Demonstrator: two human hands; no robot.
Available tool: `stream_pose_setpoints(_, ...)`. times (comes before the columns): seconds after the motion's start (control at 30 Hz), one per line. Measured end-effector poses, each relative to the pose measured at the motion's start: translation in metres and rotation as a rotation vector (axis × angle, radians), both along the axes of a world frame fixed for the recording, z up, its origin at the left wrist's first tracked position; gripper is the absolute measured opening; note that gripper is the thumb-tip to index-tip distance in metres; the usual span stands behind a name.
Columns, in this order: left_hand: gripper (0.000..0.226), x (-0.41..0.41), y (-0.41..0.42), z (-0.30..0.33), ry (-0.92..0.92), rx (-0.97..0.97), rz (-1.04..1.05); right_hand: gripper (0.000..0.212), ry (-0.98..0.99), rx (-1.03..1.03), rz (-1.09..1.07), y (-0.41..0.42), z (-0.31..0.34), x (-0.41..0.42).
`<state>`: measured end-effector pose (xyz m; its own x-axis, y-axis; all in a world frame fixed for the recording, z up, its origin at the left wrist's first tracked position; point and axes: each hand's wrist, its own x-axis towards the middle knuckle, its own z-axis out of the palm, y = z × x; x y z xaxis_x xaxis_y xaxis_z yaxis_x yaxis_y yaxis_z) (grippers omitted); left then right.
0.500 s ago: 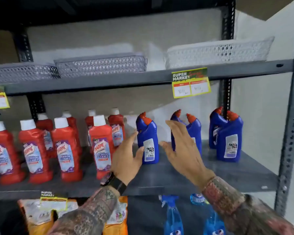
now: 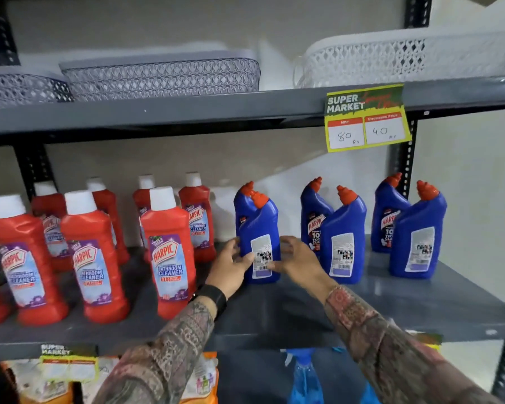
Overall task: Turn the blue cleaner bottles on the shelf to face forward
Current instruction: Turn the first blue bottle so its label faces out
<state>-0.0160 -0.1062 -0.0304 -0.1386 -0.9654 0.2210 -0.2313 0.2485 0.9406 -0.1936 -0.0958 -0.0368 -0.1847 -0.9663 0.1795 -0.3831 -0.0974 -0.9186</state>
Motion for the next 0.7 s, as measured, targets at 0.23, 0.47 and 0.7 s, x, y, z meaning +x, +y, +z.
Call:
stream_pose_setpoints(0.23, 0.041, -0.005, -0.004, -0.004, 0.118, -0.038, 0.046, 0.055, 0.062, -0.038, 0.054, -0.008, -0.003, 0.003)
stream_pose_setpoints(0.47, 0.034, -0.023, 0.009, 0.010, 0.301, -0.157, 0.045, 0.044, 0.287, -0.234, -0.142, 0.016, 0.020, 0.018)
stream_pose_setpoints(0.7, 0.034, -0.027, 0.009, 0.018, 0.409, -0.058, -0.067, 0.063, 0.415, -0.301, -0.052, 0.022, 0.015, 0.021)
